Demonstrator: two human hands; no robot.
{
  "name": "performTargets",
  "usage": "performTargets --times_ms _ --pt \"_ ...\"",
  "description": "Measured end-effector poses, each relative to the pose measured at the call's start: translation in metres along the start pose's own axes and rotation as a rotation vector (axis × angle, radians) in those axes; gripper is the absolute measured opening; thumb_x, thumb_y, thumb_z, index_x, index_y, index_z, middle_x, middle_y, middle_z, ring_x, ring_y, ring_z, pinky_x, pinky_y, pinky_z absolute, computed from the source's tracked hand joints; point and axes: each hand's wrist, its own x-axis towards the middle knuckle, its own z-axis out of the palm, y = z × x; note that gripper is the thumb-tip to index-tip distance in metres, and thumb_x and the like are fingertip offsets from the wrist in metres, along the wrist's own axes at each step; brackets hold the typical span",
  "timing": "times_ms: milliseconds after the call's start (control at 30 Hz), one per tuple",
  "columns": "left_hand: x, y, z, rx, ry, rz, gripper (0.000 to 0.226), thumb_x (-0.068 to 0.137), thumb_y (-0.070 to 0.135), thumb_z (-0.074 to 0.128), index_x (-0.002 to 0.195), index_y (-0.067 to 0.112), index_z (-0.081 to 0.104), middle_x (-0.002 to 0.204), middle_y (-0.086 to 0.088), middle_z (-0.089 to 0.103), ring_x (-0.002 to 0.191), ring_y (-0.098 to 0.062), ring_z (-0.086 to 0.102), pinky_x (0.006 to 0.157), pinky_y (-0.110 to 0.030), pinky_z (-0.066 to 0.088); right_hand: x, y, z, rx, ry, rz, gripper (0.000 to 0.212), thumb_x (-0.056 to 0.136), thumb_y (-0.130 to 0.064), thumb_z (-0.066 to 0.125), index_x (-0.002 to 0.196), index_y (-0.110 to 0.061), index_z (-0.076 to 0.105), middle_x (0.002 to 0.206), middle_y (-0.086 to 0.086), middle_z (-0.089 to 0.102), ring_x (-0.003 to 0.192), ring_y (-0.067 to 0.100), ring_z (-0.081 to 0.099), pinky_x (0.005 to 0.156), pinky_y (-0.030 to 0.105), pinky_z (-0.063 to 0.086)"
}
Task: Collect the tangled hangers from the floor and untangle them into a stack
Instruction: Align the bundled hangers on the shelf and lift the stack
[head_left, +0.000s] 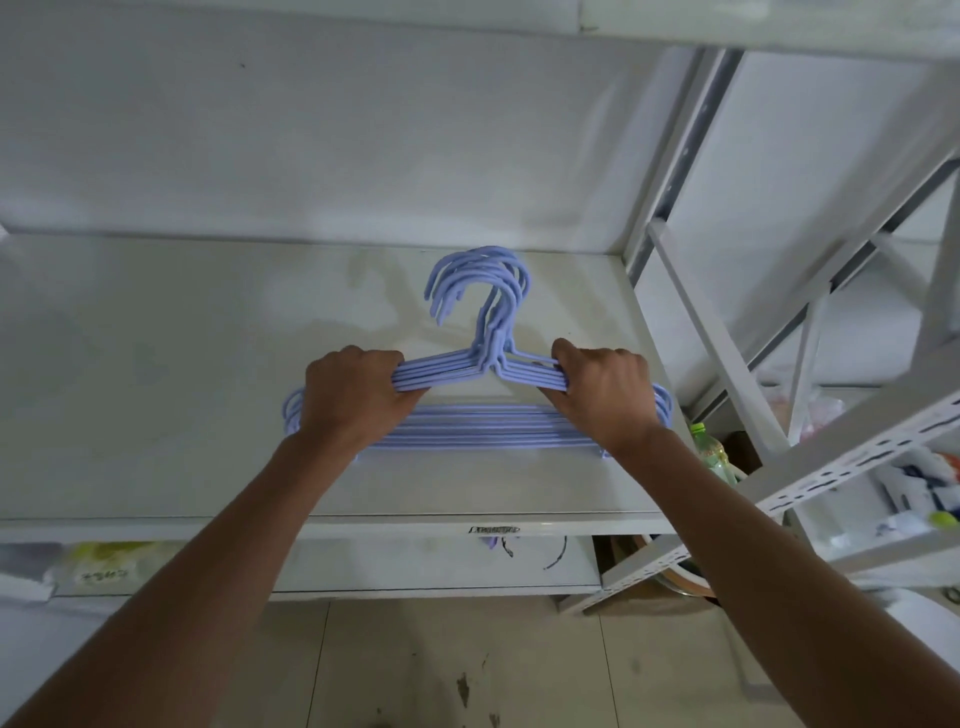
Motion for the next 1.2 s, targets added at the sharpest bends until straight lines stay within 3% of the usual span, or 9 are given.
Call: performTargets --times_ms 167,333,467,700,767,867,1000,1067,1200 --pt "0.001 0.000 -0.002 0.014 0.007 -0.011 0.049 0.077 0.063 0.055 0.063 0.017 0.062 0.053 -0.009 0.059 0.054 -0.036 0.060 0.054 -0.028 0.033 -0.003 0.004 -0.005 0.066 -0.021 0.036 0.031 0.080 -0.048 0.062 0.074 -0.019 0.053 0.063 -0.001 0.055 0.046 0.025 0.049 0.047 0.022 0.030" --pt "-0.004 0.005 0.000 0.036 0.084 -0.014 0.050 0.075 0.061 0.051 0.059 0.015 0.062 0.046 -0.008 0.056 0.045 -0.034 0.058 0.052 -0.027 0.030 -0.026 0.023 0.001 0.038 -0.004 0.284 0.031 0.083 -0.034 0.066 0.064 -0.014 0.053 0.051 0.002 0.054 0.045 0.030 0.048 0.051 0.024 0.031" --pt "-0.006 0.002 0.002 0.030 0.026 0.003 0.050 0.077 0.061 0.049 0.057 0.016 0.059 0.050 -0.008 0.059 0.049 -0.034 0.059 0.053 -0.028 0.032 -0.025 0.021 0.002 0.036 0.023 0.275 0.045 0.094 -0.039 0.064 0.057 -0.013 0.058 0.043 0.006 0.050 0.041 0.026 0.034 0.052 0.024 0.031" --pt "-0.011 0.003 -0.005 0.050 -0.002 0.035 0.065 0.077 0.076 0.044 0.060 0.016 0.064 0.053 -0.012 0.064 0.053 -0.037 0.064 0.053 -0.034 0.050 -0.023 0.028 -0.004 0.081 -0.137 0.246 0.044 0.090 -0.045 0.069 0.061 -0.013 0.062 0.049 0.008 0.054 0.049 0.037 0.058 0.050 0.029 0.040" --pt "-0.022 0.010 -0.019 0.103 -0.045 -0.044 0.078 0.074 0.090 0.033 0.062 0.018 0.064 0.058 -0.011 0.067 0.057 -0.035 0.067 0.055 -0.033 0.052 -0.014 0.032 -0.010 0.108 -0.230 0.202 0.041 0.086 -0.052 0.069 0.072 -0.014 0.070 0.066 0.015 0.066 0.066 0.040 0.066 0.059 0.036 0.050" --pt "-0.052 0.018 -0.048 0.044 -0.290 -0.276 0.099 0.064 0.105 0.012 0.075 0.024 0.067 0.066 0.001 0.063 0.071 -0.030 0.066 0.066 -0.035 0.047 0.000 0.029 -0.022 0.144 -0.385 0.103 0.063 0.083 -0.078 0.053 0.076 -0.018 0.070 0.077 0.011 0.065 0.081 0.036 0.069 0.067 0.036 0.051" --pt "-0.134 0.022 -0.106 -0.156 -0.406 -0.576 0.095 0.065 0.104 0.016 0.060 0.017 0.054 0.058 0.001 0.055 0.059 -0.023 0.055 0.066 -0.035 0.043 0.002 -0.011 -0.056 0.338 -0.581 -0.134 0.093 0.059 -0.108 0.029 0.056 -0.016 0.047 0.057 0.001 0.054 0.059 0.023 0.065 0.055 0.033 0.048" --pt "-0.185 0.029 -0.139 -0.240 -0.398 -0.664 0.085 0.074 0.098 0.026 0.056 0.016 0.040 0.052 -0.001 0.043 0.050 -0.021 0.045 0.060 -0.033 0.035 -0.004 -0.037 -0.078 0.429 -0.677 -0.247 0.095 0.060 -0.108 0.029 0.053 -0.015 0.044 0.050 0.000 0.050 0.048 0.019 0.059 0.053 0.032 0.044" --pt "-0.276 0.045 -0.191 -0.363 -0.331 -0.909 0.080 0.070 0.101 0.034 0.063 0.022 0.037 0.058 0.000 0.035 0.056 -0.015 0.038 0.064 -0.034 0.032 -0.024 -0.100 -0.115 0.522 -0.724 -0.459 0.085 0.070 -0.104 0.025 0.054 -0.020 0.027 0.044 -0.005 0.026 0.037 0.014 0.034 0.052 0.030 0.034"
